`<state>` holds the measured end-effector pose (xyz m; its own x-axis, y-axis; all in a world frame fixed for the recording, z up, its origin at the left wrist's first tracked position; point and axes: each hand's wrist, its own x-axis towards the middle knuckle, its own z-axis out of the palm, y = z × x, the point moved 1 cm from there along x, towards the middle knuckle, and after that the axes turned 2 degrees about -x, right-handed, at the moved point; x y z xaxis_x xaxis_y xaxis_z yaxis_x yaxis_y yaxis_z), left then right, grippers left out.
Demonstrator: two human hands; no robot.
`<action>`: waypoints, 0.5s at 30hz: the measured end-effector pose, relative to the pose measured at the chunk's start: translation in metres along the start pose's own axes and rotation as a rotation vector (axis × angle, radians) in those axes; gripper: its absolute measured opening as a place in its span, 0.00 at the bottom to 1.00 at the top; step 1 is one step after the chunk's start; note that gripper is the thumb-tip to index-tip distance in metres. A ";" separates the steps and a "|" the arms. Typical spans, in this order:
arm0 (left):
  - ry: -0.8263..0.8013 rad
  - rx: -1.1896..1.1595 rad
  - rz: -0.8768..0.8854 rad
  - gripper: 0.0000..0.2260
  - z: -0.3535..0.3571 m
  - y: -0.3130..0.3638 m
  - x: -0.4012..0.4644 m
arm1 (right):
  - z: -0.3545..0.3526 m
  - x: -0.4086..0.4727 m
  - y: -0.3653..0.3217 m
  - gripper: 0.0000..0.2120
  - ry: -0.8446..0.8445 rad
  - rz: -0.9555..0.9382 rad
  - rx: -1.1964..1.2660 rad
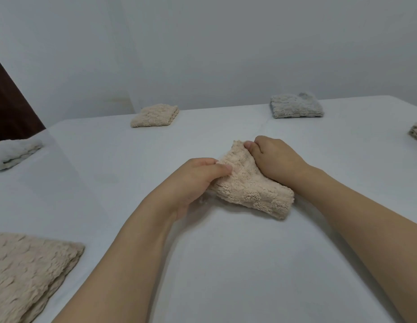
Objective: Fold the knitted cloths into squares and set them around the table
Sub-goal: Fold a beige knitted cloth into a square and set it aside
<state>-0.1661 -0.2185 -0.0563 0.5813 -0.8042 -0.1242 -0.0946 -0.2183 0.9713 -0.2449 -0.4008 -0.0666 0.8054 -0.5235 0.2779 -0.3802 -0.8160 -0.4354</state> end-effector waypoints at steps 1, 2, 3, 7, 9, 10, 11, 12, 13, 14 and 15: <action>0.019 -0.004 0.001 0.14 0.001 0.001 0.001 | 0.001 0.000 -0.001 0.21 0.012 -0.003 0.005; 0.038 0.003 0.000 0.11 0.002 0.001 0.002 | 0.001 0.001 -0.001 0.21 0.021 -0.002 0.014; 0.060 0.023 -0.003 0.09 0.001 -0.001 0.003 | 0.000 0.000 -0.002 0.22 0.018 0.004 0.029; 0.280 0.352 -0.029 0.15 -0.004 -0.015 0.010 | -0.009 -0.001 -0.003 0.25 -0.154 0.080 0.132; 0.409 0.499 -0.041 0.14 -0.004 -0.017 0.010 | -0.012 -0.001 -0.005 0.28 -0.257 0.136 0.198; 0.446 0.530 -0.031 0.13 -0.003 -0.016 0.010 | -0.013 -0.001 -0.006 0.31 -0.306 0.158 0.225; 0.460 0.550 -0.025 0.13 -0.002 -0.015 0.010 | -0.014 0.000 -0.006 0.36 -0.346 0.177 0.243; 0.467 0.564 -0.020 0.13 -0.001 -0.014 0.011 | -0.015 0.001 -0.006 0.40 -0.371 0.194 0.259; 0.469 0.568 -0.021 0.12 -0.001 -0.015 0.012 | -0.016 0.002 -0.006 0.42 -0.390 0.211 0.274; 0.470 0.568 -0.023 0.12 -0.001 -0.014 0.013 | -0.017 0.002 -0.008 0.41 -0.407 0.222 0.297; 0.471 0.564 -0.030 0.11 -0.001 -0.014 0.013 | -0.018 0.001 -0.009 0.40 -0.431 0.231 0.319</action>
<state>-0.1569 -0.2251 -0.0715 0.8640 -0.4979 0.0743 -0.4004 -0.5901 0.7011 -0.2486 -0.3989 -0.0475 0.8556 -0.4778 -0.1993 -0.4661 -0.5435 -0.6981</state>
